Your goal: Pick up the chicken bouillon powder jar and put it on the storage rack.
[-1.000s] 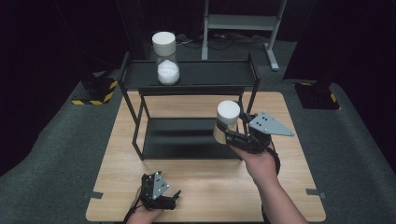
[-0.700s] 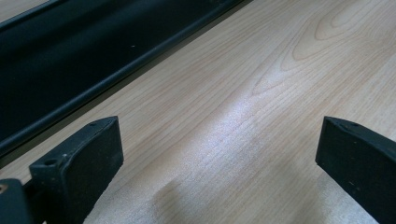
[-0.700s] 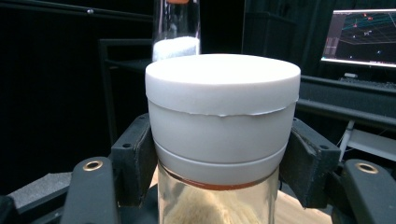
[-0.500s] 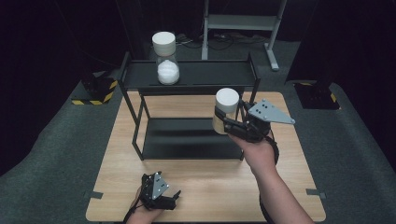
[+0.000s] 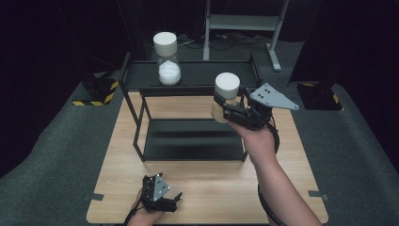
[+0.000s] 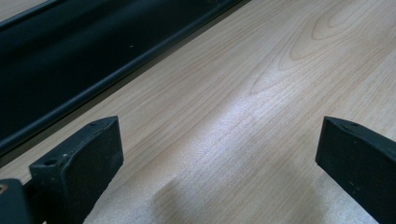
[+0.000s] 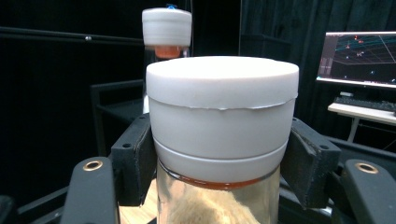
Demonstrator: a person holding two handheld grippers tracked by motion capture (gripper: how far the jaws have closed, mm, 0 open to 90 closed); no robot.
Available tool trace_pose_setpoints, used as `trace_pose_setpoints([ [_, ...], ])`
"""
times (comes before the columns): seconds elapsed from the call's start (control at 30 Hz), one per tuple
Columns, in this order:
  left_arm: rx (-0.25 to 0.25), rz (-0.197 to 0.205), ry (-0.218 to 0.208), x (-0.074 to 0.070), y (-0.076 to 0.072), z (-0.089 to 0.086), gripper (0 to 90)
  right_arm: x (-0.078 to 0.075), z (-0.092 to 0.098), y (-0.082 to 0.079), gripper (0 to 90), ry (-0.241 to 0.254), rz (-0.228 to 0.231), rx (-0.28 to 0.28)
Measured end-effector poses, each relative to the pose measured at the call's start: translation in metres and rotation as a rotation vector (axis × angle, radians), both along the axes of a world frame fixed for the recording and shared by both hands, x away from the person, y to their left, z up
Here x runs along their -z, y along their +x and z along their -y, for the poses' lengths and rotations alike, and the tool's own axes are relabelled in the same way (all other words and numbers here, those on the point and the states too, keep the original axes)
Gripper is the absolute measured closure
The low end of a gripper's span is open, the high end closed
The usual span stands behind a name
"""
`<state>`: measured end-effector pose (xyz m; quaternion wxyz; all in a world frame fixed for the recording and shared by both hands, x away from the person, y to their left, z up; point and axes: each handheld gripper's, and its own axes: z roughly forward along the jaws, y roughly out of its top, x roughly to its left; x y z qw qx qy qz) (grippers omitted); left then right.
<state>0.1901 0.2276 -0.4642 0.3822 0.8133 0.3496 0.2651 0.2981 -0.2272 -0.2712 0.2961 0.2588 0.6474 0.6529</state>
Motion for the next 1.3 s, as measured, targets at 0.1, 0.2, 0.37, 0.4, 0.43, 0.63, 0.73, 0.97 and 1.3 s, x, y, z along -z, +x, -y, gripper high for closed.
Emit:
trace_pose_setpoints([
  [0.1,0.001,0.002,0.000,0.000,0.000,0.000,1.1,-0.005,-0.002,0.002,34.0,0.005,0.005,0.003],
  [0.2,0.001,0.002,-0.001,0.000,0.000,0.000,1.1,-0.009,-0.004,0.003,34.0,0.010,0.013,0.005],
  [0.37,0.002,0.004,0.003,0.000,-0.001,0.000,1.1,-0.016,-0.008,0.007,34.0,0.013,0.022,0.011],
  [0.4,0.001,0.005,-0.001,0.000,-0.001,0.000,1.1,-0.018,-0.008,0.009,34.0,0.019,0.021,0.012],
  [0.43,0.001,0.004,0.001,0.000,-0.001,0.000,1.1,-0.019,-0.009,0.010,34.0,0.023,0.022,0.012],
  [0.63,0.003,0.001,-0.001,0.000,0.000,-0.001,1.1,-0.031,-0.015,0.016,34.0,0.036,0.030,0.028],
  [0.73,0.004,0.001,-0.003,0.000,0.000,-0.001,1.1,-0.036,-0.018,0.020,34.0,0.036,0.032,0.044],
  [0.97,0.004,0.000,-0.009,0.000,0.000,-0.003,1.1,-0.044,-0.025,0.031,34.0,0.031,0.029,0.068],
  [1.3,0.005,0.000,-0.019,0.001,-0.001,-0.005,1.1,-0.048,-0.033,0.046,34.0,0.030,0.015,0.097],
])
